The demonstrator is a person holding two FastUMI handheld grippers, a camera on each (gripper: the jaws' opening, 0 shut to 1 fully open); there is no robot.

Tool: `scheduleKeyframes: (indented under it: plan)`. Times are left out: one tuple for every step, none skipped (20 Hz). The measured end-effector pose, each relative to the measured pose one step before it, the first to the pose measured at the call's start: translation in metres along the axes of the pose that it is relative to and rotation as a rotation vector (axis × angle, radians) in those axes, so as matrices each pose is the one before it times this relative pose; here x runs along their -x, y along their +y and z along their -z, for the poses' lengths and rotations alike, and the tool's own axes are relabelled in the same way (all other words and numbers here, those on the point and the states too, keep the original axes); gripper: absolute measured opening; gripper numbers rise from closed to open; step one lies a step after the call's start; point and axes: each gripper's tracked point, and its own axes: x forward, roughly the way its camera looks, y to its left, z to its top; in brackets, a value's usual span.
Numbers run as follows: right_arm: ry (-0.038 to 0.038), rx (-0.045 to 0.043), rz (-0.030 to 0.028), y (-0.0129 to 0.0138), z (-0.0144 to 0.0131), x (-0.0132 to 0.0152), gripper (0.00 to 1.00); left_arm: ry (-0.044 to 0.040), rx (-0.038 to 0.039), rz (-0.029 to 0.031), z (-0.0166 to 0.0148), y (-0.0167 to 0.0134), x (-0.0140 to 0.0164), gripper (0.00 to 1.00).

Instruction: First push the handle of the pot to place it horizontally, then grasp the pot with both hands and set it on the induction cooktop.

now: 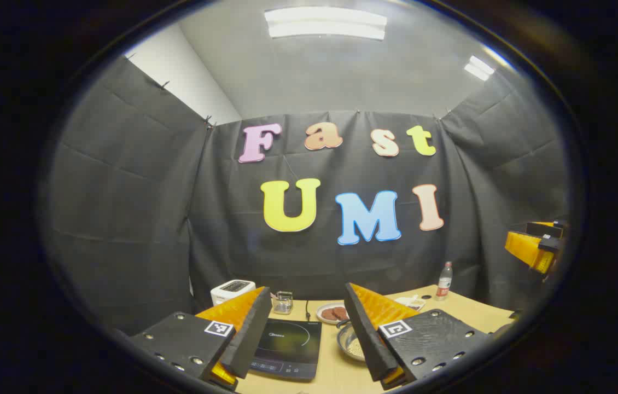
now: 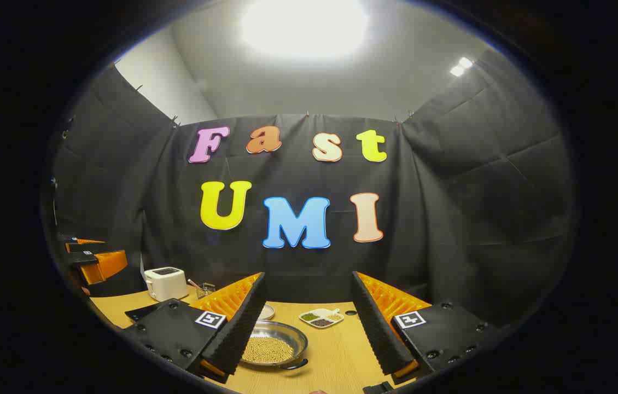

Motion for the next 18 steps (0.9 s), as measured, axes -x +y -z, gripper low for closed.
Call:
scheduleKeyframes:
  plan:
    - [0.00228, 0.00418, -0.00048, 0.00047, 0.00013, -0.00063, 0.96, -0.0005, -0.00161, -0.00026, -0.00024, -0.00031, 0.00044, 0.78]
    - [0.0025, 0.00352, -0.00178, 0.0013, 0.00107, 0.00153, 0.94, 0.00086, -0.00083, 0.0004, 0.00109, 0.00164, 0.00004, 0.81]
    - [0.00439, 0.00134, -0.002, 0.00108, 0.00057, 0.00075, 0.96, -0.00046, 0.00004, 0.00063, 0.0005, 0.00027, 0.00153, 0.81]
    - [0.00337, -0.00079, -0.00042, 0.00132, 0.00127, 0.00073, 0.96, -0.00049, 0.00073, -0.00044, -0.00017, 0.00149, 0.00141, 0.81]
    - [0.00366, -0.00033, -0.00058, 0.00092, 0.00009, 0.00025, 0.94, 0.00275, 0.00113, -0.00013, 0.00002, 0.00028, 0.00032, 0.81]
    - [0.00397, 0.00165, -0.00014, 0.00028, 0.00089, 0.00111, 0.94, -0.0008, 0.00063, -0.00086, 0.00039, 0.00048, 0.00092, 0.81]
    - [0.00159, 0.00236, 0.00107, -0.00007, 0.00011, -0.00018, 0.96, -0.00154, -0.00058, -0.00133, -0.00114, 0.00138, -0.00001, 0.81]
    - [0.00098, 0.00197, 0.00106, 0.00002, -0.00059, -0.00003, 0.96, -0.00105, 0.00005, -0.00056, -0.00133, 0.00101, -0.00068, 0.78]
    - [0.00065, 0.00082, 0.00313, -0.0001, -0.00015, -0.00036, 0.96, 0.00059, -0.00012, -0.00077, 0.00001, 0.00117, 0.00043, 0.78]
    - [0.00117, 0.00063, 0.00136, 0.00019, -0.0001, 0.00101, 0.96, -0.00067, 0.00105, 0.00016, 0.00144, -0.00018, -0.00022, 0.78]
    - [0.0046, 0.00041, 0.00247, -0.00047, 0.0007, -0.00013, 0.96, 0.00167, 0.00075, -0.00028, -0.00011, 0.00052, 0.0005, 0.78]
    - [0.0057, -0.00025, 0.00156, -0.00014, 0.00118, 0.00048, 0.96, -0.00113, 0.00042, 0.00004, 0.00075, 0.00041, 0.00006, 0.81]
    - [0.00554, -0.00164, -0.00071, 0.00063, 0.00081, -0.0003, 0.96, -0.00143, 0.00014, 0.00055, -0.00113, 0.00069, -0.00073, 0.78]
    - [0.00362, -0.00193, -0.00013, 0.00095, 0.00105, 0.00073, 0.94, -0.00034, -0.00079, 0.0012, -0.00019, 0.00014, 0.00078, 0.78]
    - [0.00228, -0.0011, 0.00078, -0.00058, -0.00023, -0.0007, 0.96, -0.00114, -0.00097, 0.00021, -0.00142, 0.00027, -0.00009, 0.78]
    - [0.00085, -0.00081, 0.00069, 0.00082, -0.00035, 0.00055, 0.96, -0.0011, -0.00038, 0.00098, -0.00032, 0.00041, 0.00009, 0.78]
    - [0.00095, 0.00055, 0.00127, -0.00051, -0.00072, 0.00005, 0.96, -0.00039, -0.00042, 0.00101, -0.0009, -0.00016, 0.00008, 0.78]
    - [-0.00082, 0.00173, 0.0012, -0.00049, 0.00106, -0.00034, 0.96, -0.00102, 0.00014, 0.00054, 0.00087, 0.00069, -0.00042, 0.78]
